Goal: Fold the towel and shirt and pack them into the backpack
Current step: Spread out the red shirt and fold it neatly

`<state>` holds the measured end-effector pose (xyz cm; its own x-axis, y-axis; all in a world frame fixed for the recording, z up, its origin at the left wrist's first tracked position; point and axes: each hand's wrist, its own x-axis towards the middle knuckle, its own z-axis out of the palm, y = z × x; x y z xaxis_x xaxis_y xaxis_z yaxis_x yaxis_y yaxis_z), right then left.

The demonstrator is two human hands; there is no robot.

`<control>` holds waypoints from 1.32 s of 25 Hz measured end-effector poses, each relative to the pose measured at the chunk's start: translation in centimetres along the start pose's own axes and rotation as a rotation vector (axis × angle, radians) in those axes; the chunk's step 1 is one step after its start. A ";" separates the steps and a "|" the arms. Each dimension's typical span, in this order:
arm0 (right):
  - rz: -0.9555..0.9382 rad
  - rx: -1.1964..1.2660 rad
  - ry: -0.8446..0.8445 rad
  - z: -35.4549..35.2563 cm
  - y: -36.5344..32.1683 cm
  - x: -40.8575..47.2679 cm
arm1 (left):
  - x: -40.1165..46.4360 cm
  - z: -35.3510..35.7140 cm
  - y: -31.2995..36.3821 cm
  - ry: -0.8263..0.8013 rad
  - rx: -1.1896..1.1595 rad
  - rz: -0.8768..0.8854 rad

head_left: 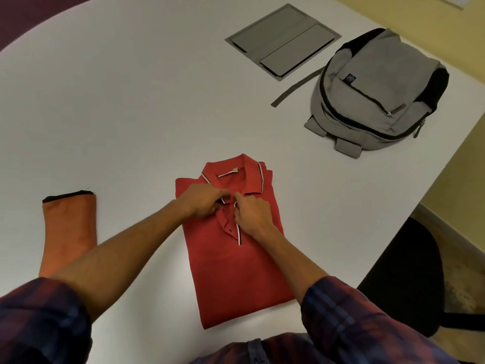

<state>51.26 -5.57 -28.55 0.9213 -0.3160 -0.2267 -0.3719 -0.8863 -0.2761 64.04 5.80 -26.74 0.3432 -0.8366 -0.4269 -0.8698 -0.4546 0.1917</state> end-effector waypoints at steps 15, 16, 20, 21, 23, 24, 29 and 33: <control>0.020 0.549 0.331 -0.1 3.6 -1.1 | 3.8 1.5 0.4 0.457 -0.743 -0.331; 0.007 0.538 0.323 -0.2 3.3 -1.0 | 4.0 1.9 0.7 0.451 -0.857 -0.334; -0.017 0.425 0.215 0.6 2.3 -0.1 | 3.4 2.4 1.6 0.416 -1.073 -0.297; -0.014 0.391 0.180 0.9 1.9 0.1 | 3.1 2.4 1.6 0.432 -1.067 -0.301; 0.004 0.341 0.134 1.2 1.4 0.3 | 2.2 2.5 1.7 0.515 -0.964 -0.311; 0.012 0.323 0.131 1.4 1.3 0.4 | 1.6 2.6 1.8 0.565 -0.882 -0.324; 0.070 0.385 0.216 0.7 1.9 -0.2 | -1.8 4.2 2.3 0.739 -0.719 -0.620; 0.316 0.490 0.398 0.3 4.1 -1.5 | -3.7 6.3 1.3 0.646 -0.768 -0.966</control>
<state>48.32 -8.64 -29.66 0.6973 -0.7160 -0.0328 -0.5510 -0.5061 -0.6635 59.39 10.19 -30.46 0.9736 0.0058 -0.2281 0.1407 -0.8023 0.5801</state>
